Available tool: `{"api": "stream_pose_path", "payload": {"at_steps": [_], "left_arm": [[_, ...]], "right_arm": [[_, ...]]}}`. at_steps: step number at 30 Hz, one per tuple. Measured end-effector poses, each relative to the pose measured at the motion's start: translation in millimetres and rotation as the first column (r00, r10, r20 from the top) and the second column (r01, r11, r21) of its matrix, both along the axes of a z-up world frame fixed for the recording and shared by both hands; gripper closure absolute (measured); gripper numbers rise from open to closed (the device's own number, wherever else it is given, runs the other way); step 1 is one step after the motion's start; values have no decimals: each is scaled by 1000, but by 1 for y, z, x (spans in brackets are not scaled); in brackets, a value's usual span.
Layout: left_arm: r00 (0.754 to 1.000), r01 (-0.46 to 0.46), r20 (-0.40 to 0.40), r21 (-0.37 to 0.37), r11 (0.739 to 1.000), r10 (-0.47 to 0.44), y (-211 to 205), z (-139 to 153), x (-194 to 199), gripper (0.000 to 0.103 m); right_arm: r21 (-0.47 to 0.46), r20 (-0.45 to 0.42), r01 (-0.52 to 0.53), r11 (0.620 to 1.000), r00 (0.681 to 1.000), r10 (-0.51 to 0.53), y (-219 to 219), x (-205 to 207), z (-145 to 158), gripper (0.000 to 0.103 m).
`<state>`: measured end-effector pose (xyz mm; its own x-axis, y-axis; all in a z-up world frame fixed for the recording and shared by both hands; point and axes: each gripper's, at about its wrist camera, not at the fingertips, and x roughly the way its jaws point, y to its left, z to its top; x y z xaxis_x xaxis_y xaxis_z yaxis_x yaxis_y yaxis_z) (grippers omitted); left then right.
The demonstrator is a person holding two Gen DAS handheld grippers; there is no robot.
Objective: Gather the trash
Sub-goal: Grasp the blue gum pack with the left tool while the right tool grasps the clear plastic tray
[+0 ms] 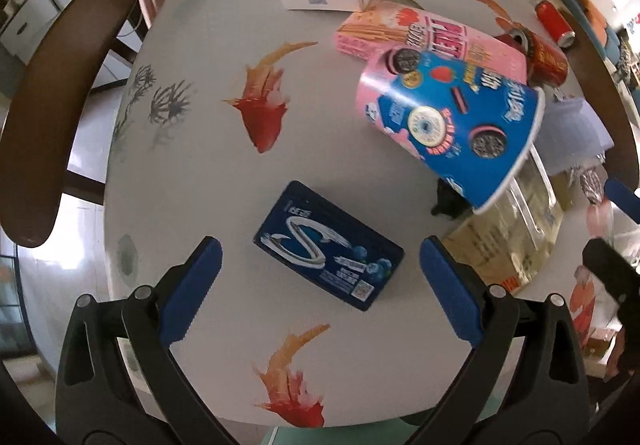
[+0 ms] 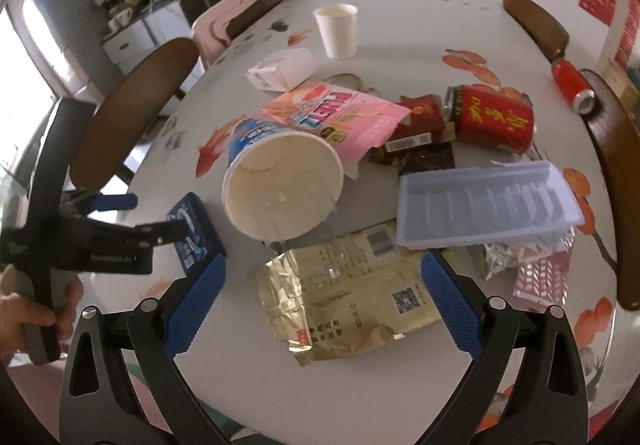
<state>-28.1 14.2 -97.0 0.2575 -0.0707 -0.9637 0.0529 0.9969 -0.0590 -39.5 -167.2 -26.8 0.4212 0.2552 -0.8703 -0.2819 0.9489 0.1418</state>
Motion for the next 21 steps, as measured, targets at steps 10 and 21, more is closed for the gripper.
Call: {"api": "stream_pose_path", "payload": {"at_steps": [10, 21], "left_arm": [[999, -34, -20, -2, 999, 34, 4, -7, 4, 7], [996, -74, -42, 23, 997, 75, 7, -19, 13, 7]], "right_arm": [[-9, -23, -49, 999, 999, 49, 10, 9, -9, 6], [-25, -45, -114, 993, 993, 112, 16, 17, -16, 6]]}}
